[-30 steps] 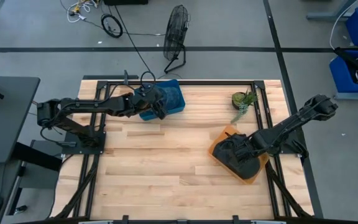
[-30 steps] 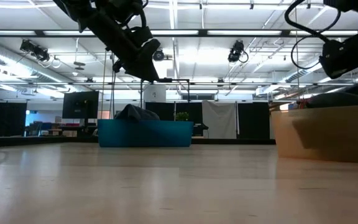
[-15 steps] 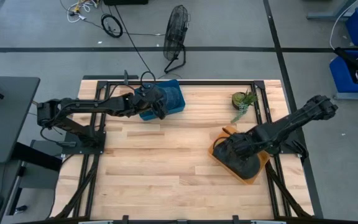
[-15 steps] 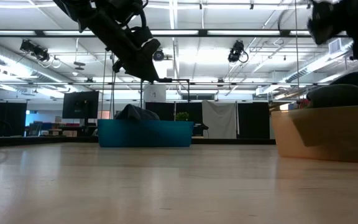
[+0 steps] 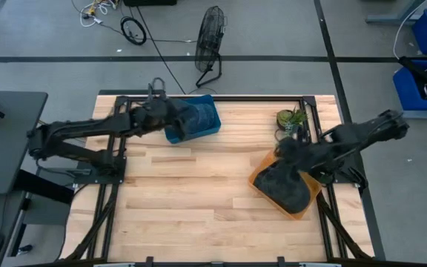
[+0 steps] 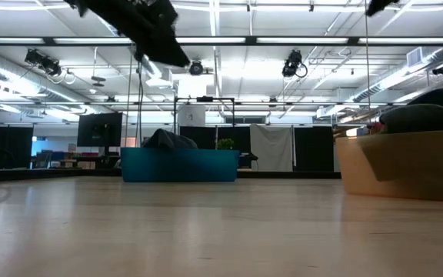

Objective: Pick & Place hat
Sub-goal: Return to Home Position

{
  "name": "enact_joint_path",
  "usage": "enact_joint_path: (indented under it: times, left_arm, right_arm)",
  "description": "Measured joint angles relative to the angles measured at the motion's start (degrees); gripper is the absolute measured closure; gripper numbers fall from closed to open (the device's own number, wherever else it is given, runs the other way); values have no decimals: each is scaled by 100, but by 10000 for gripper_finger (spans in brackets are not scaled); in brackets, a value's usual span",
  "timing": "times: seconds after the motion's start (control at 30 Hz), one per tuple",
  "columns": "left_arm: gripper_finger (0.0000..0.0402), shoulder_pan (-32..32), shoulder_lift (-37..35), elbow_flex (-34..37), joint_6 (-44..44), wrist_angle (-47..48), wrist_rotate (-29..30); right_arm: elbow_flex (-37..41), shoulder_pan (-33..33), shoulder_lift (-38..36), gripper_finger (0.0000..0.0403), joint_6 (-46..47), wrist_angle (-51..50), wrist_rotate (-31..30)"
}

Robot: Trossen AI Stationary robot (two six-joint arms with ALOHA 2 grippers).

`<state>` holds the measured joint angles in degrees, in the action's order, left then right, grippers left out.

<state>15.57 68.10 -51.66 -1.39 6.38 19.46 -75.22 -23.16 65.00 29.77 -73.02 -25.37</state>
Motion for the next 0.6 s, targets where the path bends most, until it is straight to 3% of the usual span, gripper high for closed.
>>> enact_joint_path:
  times: [0.17,0.3,0.43,0.6]
  left_arm:
    - [278,2,-1126,-2,105,686,-44]
    - [278,0,-2029,-2,37,1379,-43]
    - [278,-2,-2836,51,-123,2019,-44]
    - [278,-2,-3863,783,-92,1874,-45]
  right_arm:
    - [59,199,-822,385,-2015,515,404]
    - [277,417,-1605,385,-3050,1163,841]
    - [853,658,-2569,391,-3518,1976,997]
    - [1915,746,-3682,398,-3538,2802,1228]
